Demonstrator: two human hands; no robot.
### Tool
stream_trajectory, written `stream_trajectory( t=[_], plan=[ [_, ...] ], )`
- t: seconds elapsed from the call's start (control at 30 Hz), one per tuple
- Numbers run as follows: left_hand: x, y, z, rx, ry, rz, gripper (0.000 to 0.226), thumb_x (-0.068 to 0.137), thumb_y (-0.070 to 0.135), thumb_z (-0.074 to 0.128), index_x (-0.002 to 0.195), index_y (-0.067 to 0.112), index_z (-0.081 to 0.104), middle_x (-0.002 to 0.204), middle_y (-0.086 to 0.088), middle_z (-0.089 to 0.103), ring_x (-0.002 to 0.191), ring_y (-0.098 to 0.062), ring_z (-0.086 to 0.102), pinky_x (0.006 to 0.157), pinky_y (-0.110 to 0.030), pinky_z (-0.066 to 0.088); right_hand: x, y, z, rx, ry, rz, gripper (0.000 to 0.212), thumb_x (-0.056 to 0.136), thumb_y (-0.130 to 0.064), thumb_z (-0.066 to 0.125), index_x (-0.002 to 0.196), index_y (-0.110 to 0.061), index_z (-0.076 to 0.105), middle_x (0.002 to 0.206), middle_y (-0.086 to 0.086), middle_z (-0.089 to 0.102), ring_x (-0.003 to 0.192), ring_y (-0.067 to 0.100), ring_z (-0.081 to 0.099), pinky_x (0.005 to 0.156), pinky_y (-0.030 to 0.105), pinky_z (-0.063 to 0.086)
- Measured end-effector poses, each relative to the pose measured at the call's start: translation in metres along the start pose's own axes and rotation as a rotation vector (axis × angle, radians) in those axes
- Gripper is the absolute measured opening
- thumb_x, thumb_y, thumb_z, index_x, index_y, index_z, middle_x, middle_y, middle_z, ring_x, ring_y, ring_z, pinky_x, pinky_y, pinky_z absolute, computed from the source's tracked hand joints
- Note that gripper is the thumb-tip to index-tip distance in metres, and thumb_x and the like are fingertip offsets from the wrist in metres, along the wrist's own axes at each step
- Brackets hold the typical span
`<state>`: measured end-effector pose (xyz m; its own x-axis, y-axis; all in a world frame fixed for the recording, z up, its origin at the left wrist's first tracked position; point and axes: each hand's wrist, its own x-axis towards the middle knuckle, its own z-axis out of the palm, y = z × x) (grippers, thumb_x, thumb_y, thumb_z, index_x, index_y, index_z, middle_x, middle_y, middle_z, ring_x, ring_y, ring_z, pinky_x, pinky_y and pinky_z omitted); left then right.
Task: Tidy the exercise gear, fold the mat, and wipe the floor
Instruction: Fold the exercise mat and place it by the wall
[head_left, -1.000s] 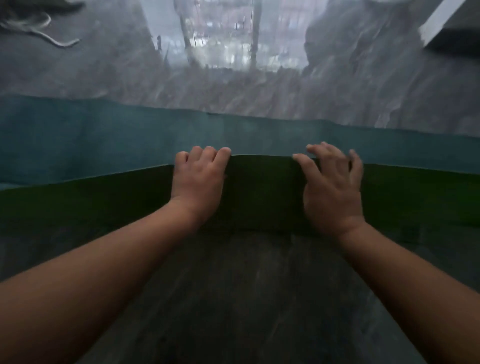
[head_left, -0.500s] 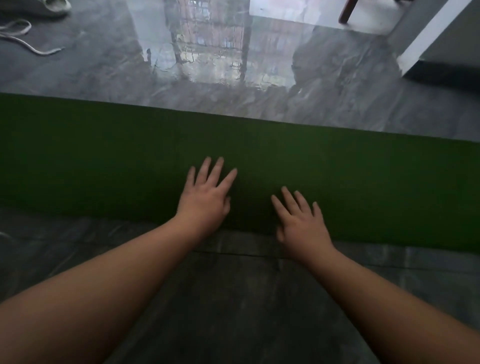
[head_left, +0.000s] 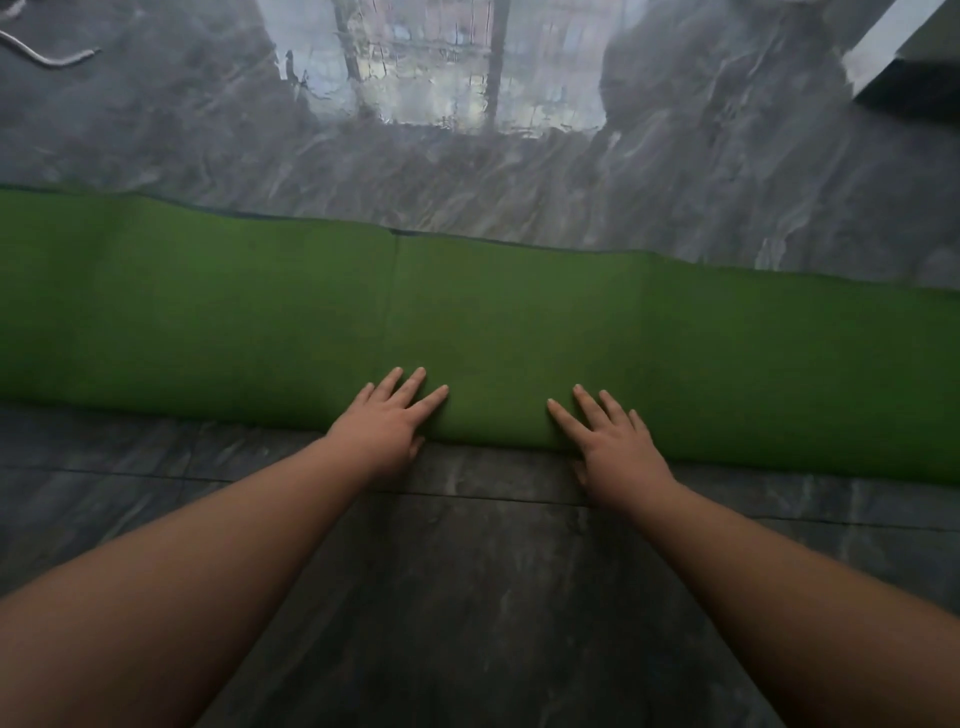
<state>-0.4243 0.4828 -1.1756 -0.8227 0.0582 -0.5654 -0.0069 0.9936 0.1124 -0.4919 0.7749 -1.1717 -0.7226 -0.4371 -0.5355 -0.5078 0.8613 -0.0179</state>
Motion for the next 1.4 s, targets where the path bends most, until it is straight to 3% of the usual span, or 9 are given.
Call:
stream_trajectory(
  t=[0.17, 0.3, 0.43, 0.53, 0.63, 0.83, 1.2, 1.3, 1.4],
  plan=[
    [0.010, -0.010, -0.001, -0.027, -0.052, 0.025, 0.072, 0.100, 0.034, 0.043, 0.154, 0.042, -0.003, 0.165, 0.000, -0.012, 0.152, -0.027, -0.007, 0.121, -0.047, 0.010, 0.005, 0.010, -0.007, -0.042, 0.003, -0.043, 0.078, 0.097, -0.027, 0.049, 0.153, -0.049, -0.001, 0.167, -0.002, -0.001, 0.152, 0.029, 0.008, 0.118, 0.047, 0.024],
    [0.008, -0.006, -0.003, 0.004, -0.052, 0.012, 0.076, 0.098, 0.044, 0.046, 0.154, 0.042, -0.005, 0.165, 0.000, -0.012, 0.152, -0.027, -0.006, 0.122, -0.047, 0.012, 0.001, 0.001, -0.012, -0.070, -0.064, -0.047, 0.087, 0.093, -0.004, 0.042, 0.156, -0.038, -0.007, 0.167, 0.005, -0.008, 0.152, 0.038, 0.004, 0.118, 0.055, 0.021],
    [-0.003, 0.002, -0.007, 0.009, 0.077, -0.009, 0.075, 0.096, 0.047, 0.048, 0.155, 0.040, 0.001, 0.166, 0.000, -0.001, 0.152, -0.026, 0.002, 0.121, -0.050, 0.015, -0.001, -0.003, -0.014, -0.029, -0.028, -0.021, 0.079, 0.094, 0.002, 0.034, 0.157, -0.031, 0.000, 0.167, 0.002, 0.003, 0.151, 0.038, 0.013, 0.117, 0.057, 0.023],
    [-0.018, 0.003, -0.005, 0.057, 0.150, -0.003, 0.086, 0.094, 0.030, 0.053, 0.154, 0.039, -0.008, 0.166, 0.001, -0.006, 0.152, -0.023, -0.004, 0.119, -0.059, 0.007, -0.003, 0.000, -0.023, 0.015, 0.028, -0.003, 0.070, 0.097, -0.004, 0.035, 0.157, -0.030, 0.011, 0.166, 0.001, 0.014, 0.150, 0.034, 0.021, 0.116, 0.055, 0.026],
    [-0.030, -0.003, -0.009, 0.111, 0.209, -0.053, 0.096, 0.091, 0.006, 0.045, 0.149, 0.043, -0.022, 0.165, -0.004, -0.011, 0.152, -0.028, -0.007, 0.119, -0.058, 0.007, -0.015, 0.002, -0.034, 0.024, 0.062, -0.017, 0.069, 0.097, -0.007, 0.038, 0.157, -0.030, 0.014, 0.166, 0.000, 0.016, 0.149, 0.033, 0.023, 0.116, 0.054, 0.027],
    [-0.056, -0.006, -0.016, 0.161, 0.182, -0.069, 0.099, 0.092, 0.002, 0.044, 0.146, 0.046, -0.026, 0.164, -0.013, -0.008, 0.150, -0.039, -0.005, 0.115, -0.068, 0.006, -0.056, -0.004, -0.041, -0.047, 0.086, -0.061, 0.073, 0.098, -0.002, 0.038, 0.158, -0.029, 0.007, 0.166, 0.003, 0.014, 0.149, 0.036, 0.023, 0.116, 0.057, 0.030],
    [-0.134, 0.029, 0.028, 0.307, -0.107, -0.037, 0.099, 0.096, 0.010, 0.050, 0.145, 0.038, -0.032, 0.161, -0.019, -0.016, 0.148, -0.047, -0.004, 0.109, -0.074, 0.013, -0.127, -0.021, 0.019, -0.129, -0.116, -0.126, 0.077, 0.098, -0.005, 0.034, 0.157, -0.031, -0.008, 0.167, -0.001, -0.001, 0.152, 0.034, 0.009, 0.118, 0.058, 0.022],
    [-0.132, 0.031, 0.041, 0.304, -0.128, -0.043, 0.091, 0.099, 0.012, 0.043, 0.147, 0.037, -0.029, 0.161, -0.020, -0.015, 0.148, -0.047, -0.004, 0.108, -0.073, 0.016, -0.123, -0.023, 0.037, -0.199, -0.088, -0.122, 0.077, 0.099, -0.015, 0.038, 0.156, -0.035, -0.010, 0.167, -0.003, -0.005, 0.153, 0.032, 0.004, 0.114, 0.071, 0.006],
    [-0.130, 0.029, 0.050, 0.299, -0.112, -0.043, 0.087, 0.099, 0.013, 0.040, 0.148, 0.038, -0.027, 0.163, -0.018, -0.012, 0.149, -0.043, -0.001, 0.108, -0.069, 0.021, -0.116, -0.012, 0.042, -0.227, -0.069, -0.077, 0.083, 0.095, -0.030, 0.048, 0.155, -0.038, -0.010, 0.165, 0.001, -0.018, 0.151, 0.034, -0.017, 0.110, 0.074, -0.005]
  ],
)
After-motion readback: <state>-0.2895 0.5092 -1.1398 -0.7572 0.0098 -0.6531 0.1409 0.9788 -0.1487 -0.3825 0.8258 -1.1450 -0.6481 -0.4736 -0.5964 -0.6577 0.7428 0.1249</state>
